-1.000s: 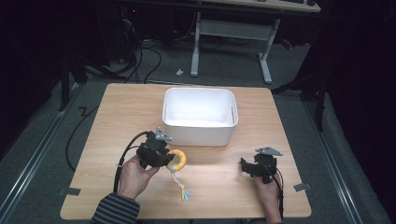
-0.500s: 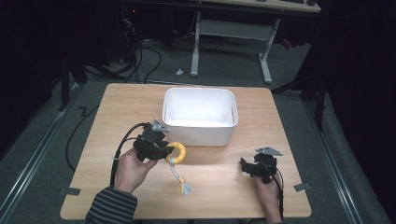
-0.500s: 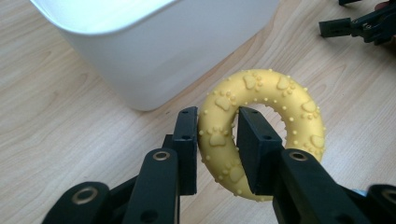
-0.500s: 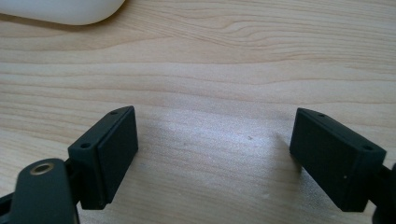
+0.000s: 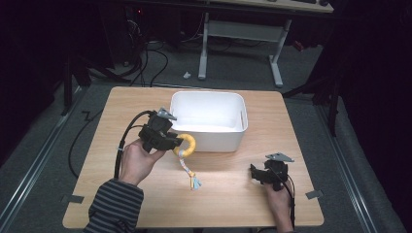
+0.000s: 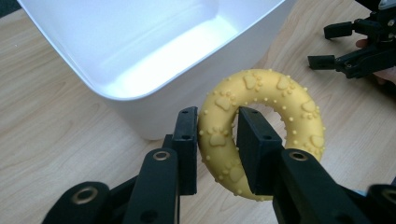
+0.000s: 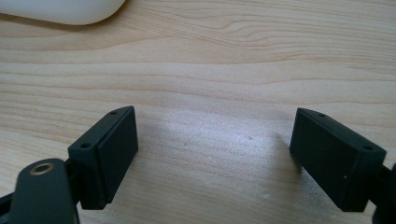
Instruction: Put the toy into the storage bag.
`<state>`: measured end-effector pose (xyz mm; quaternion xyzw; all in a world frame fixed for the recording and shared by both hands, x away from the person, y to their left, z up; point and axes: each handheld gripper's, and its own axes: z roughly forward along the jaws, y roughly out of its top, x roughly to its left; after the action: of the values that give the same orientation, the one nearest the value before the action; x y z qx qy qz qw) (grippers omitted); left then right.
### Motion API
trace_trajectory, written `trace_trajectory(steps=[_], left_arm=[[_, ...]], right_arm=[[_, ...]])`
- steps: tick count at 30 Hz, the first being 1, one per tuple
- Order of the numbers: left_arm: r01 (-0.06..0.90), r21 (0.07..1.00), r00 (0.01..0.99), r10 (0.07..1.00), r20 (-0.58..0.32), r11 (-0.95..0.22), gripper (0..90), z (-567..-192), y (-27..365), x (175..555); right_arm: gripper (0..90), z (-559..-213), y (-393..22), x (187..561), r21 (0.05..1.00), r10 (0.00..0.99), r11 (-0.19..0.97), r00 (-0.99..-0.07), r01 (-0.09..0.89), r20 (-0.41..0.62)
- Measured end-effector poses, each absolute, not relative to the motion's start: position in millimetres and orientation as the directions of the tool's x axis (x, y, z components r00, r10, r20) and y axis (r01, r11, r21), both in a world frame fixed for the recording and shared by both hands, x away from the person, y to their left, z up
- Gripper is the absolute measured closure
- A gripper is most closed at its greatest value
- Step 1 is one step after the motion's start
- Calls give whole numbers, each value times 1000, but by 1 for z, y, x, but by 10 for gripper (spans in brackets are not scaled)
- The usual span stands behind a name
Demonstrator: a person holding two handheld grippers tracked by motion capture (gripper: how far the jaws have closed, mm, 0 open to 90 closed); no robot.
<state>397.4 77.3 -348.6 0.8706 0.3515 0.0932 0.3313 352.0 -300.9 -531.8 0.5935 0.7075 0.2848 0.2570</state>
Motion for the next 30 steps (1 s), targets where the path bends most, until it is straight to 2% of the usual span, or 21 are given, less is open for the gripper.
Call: trace_trajectory(steps=[30], left_arm=[[578,628,736,665,-126,-521,696,-325,50,444]], right_arm=[[152,-532,-301,352,707,986,135,-167,694,-24]])
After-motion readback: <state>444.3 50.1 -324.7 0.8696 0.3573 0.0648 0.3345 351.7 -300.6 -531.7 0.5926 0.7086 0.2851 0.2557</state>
